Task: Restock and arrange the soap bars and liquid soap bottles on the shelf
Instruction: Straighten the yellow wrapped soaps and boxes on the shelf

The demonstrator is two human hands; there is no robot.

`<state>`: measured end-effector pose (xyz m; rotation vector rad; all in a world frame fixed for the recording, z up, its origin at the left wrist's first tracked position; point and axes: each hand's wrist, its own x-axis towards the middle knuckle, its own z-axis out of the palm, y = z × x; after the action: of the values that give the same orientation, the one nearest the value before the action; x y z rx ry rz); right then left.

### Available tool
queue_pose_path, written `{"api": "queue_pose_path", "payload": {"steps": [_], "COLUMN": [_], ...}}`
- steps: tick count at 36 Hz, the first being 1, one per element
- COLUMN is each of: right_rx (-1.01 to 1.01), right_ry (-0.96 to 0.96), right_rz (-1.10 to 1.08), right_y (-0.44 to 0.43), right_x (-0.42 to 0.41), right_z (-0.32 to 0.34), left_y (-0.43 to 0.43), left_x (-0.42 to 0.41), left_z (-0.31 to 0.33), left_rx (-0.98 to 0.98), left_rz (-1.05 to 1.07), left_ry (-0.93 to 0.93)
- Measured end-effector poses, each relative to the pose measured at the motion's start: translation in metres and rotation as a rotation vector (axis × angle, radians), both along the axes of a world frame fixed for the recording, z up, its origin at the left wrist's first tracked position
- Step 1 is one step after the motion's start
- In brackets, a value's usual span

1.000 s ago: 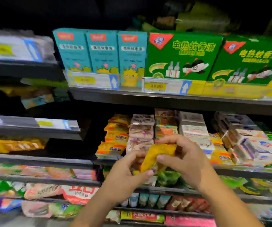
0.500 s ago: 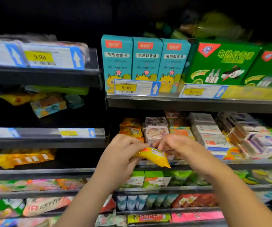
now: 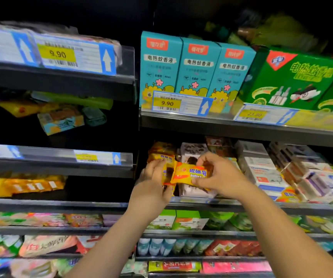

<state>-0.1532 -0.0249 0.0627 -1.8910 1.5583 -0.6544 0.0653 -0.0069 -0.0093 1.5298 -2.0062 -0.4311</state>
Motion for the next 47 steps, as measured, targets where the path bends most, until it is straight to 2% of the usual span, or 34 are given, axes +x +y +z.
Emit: {"api": "queue_pose_path", "payload": {"steps": [3,5,9,13,16,18,21,26,31,36,40,42,45,47], "right_rx": [-0.078,-0.05,-0.024,0.048,0.005,0.035,-0.05,-0.028,-0.033,-0.01,0.059,0.078,0.196,0.229], "right_ry": [0.089,0.104,0.255,0.153,0.052,0.173,0.422,0.695,0.638,0.592,0.395,0.344,0.288,0.348], "right_rz": [-0.06,-0.101,-0.139,-0.132,-0.116,-0.066,-0.104,-0.057,-0.039,-0.062,-0.037,0.005,0.019,-0.028], "right_y": [-0.018,-0.034,-0.056,-0.078,-0.089,-0.101,-0.121,-0.121,-0.122,-0.116,-0.103,-0.093,-0.077,-0.067], "right_x": [0.003,0.009,0.028,0.049,0.061,0.066,0.074,0.083,0.082,0.082,0.082,0.08,0.073,0.063], "right_z": [0.001,-0.002,-0.005,-0.012,-0.011,-0.016,-0.023,-0.028,-0.029,-0.025,-0.009,0.002,0.015,0.021], "left_y": [-0.007,-0.009,-0.012,-0.015,-0.013,-0.012,-0.012,-0.008,-0.006,-0.007,-0.007,-0.009,-0.012,-0.015], "left_x": [-0.005,-0.009,-0.013,-0.014,-0.015,-0.015,-0.014,-0.013,-0.012,-0.012,-0.009,-0.009,-0.008,-0.008], "left_z": [-0.009,-0.015,-0.019,-0.012,-0.009,-0.007,-0.003,0.005,0.007,0.002,0.0,0.002,0.001,-0.001], "left_rx": [0.251,0.295,0.4,0.469,0.49,0.497,0.511,0.519,0.507,0.472,0.449,0.476,0.533,0.551], "left_rz": [0.072,0.087,0.057,0.055,0.056,0.049,0.04,0.006,-0.015,-0.079,-0.173,-0.167,-0.027,0.017], "left_ry": [-0.21,-0.295,-0.43,-0.487,-0.508,-0.528,-0.552,-0.59,-0.627,-0.76,-0.876,-0.834,-0.615,-0.544]}}
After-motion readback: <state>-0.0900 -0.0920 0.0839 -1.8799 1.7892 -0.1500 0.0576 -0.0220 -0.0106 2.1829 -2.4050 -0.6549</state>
